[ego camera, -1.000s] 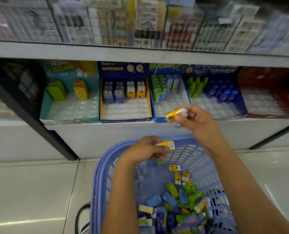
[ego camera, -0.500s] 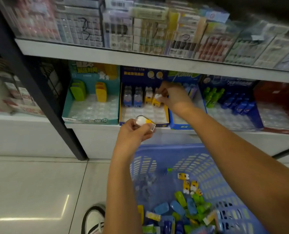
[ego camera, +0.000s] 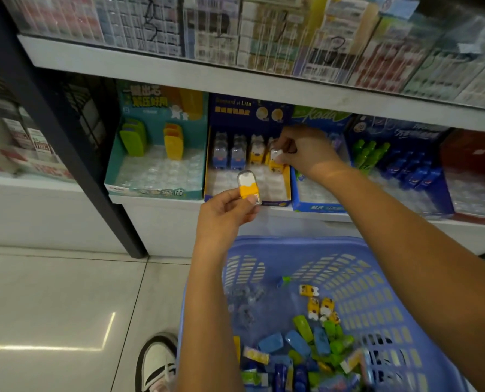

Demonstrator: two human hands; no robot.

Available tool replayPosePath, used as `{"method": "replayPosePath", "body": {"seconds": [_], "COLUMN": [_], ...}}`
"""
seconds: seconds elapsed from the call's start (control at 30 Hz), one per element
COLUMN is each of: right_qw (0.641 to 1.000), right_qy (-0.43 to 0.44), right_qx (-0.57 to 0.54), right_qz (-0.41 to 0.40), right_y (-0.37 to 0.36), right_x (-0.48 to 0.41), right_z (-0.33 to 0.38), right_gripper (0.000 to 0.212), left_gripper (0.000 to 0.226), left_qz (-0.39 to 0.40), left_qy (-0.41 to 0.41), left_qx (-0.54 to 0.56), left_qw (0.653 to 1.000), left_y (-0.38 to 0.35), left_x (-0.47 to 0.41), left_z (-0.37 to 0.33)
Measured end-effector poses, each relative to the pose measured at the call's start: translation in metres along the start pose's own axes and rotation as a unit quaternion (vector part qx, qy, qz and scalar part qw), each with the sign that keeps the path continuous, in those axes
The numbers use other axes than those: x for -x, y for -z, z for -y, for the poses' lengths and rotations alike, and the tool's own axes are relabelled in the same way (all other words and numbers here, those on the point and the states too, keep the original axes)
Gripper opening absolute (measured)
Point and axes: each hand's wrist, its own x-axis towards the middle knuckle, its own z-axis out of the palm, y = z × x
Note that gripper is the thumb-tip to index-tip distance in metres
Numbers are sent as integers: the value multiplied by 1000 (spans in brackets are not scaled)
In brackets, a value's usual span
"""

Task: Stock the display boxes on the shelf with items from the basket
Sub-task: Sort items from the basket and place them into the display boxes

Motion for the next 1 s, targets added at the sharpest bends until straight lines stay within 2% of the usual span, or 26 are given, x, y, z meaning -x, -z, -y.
{"method": "replayPosePath", "body": {"seconds": [0.27,0.43,0.53,0.67,0.7,0.77,0.83,0.9,1.0], "right_qw": [998,999,1000,995,998,996,968,957,962], "right_qy": [7,31,11,3,1,-27,-51,-48,-54], "right_qx": [-60,-5,27,91,61,-85,-242,-285,-266], "right_qz": [-35,-9,-11,38,24,-31,-43,-13,-5], "right_y": [-4,-5,0,1,-1,-7,-12,-15,-17], "right_x": [6,3,0,3,7,22,40,53,54], "right_z": [-8,-7,-6,4,9,22,37,46,47], "right_gripper": [18,19,22,28,28,24,27,30,30], "left_gripper": [18,17,18,17,17,19,17,15,18], "left_qz": [-10,-18,-24,-65,-86,-132,-161,-174,-181], "left_qy": [-8,-24,-31,-73,-91,-130,-166,-191,-217], "left_qx": [5,-9,-19,-65,-90,-143,-197,-236,-254], "left_qw": [1000,1000,999,993,988,972,953,937,925], "left_y": [-5,-5,-7,-11,-12,-15,-19,-25,-29], "left_x": [-1,-4,-5,-5,-5,-6,-5,-4,-3], "left_z": [-1,1,1,1,2,4,5,5,6]}}
